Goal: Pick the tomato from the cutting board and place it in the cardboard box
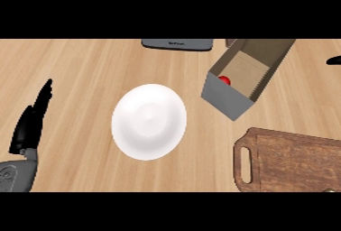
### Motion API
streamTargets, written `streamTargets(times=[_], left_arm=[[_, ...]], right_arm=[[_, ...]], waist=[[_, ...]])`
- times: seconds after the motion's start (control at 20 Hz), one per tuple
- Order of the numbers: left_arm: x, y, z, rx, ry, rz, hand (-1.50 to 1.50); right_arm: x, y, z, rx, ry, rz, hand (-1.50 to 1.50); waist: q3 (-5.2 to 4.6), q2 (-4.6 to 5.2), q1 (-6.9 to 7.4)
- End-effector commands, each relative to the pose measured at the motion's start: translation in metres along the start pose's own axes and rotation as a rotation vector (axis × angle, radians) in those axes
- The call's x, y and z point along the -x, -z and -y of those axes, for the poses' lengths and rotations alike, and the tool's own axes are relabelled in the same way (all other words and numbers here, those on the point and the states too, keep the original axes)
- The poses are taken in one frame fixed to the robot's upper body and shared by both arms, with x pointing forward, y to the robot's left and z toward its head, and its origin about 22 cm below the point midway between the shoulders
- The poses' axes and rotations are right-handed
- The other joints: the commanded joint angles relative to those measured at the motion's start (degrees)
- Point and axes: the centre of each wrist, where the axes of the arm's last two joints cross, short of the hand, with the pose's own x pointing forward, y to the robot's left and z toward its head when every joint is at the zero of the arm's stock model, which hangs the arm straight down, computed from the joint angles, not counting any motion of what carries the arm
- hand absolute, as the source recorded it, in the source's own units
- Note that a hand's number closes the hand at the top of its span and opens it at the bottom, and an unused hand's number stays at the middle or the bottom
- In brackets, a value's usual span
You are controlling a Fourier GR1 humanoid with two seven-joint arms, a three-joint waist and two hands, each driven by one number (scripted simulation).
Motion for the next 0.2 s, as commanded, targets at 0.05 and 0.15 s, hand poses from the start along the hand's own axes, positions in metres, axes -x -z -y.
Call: streamTargets(times=[0.05, 0.15], left_arm=[[-0.003, 0.003, -0.013, -0.004, 0.007, -0.003, 0.0], [-0.006, 0.006, -0.008, 0.01, -0.02, 0.016, 0.0]], right_arm=[[-0.008, -0.028, 0.046, -0.052, -0.042, -0.018, -1.5], [-0.007, -0.031, 0.048, -0.062, -0.061, -0.028, -1.5]], waist=[[0.09, -0.12, 0.09], [0.12, 0.31, 0.47]])
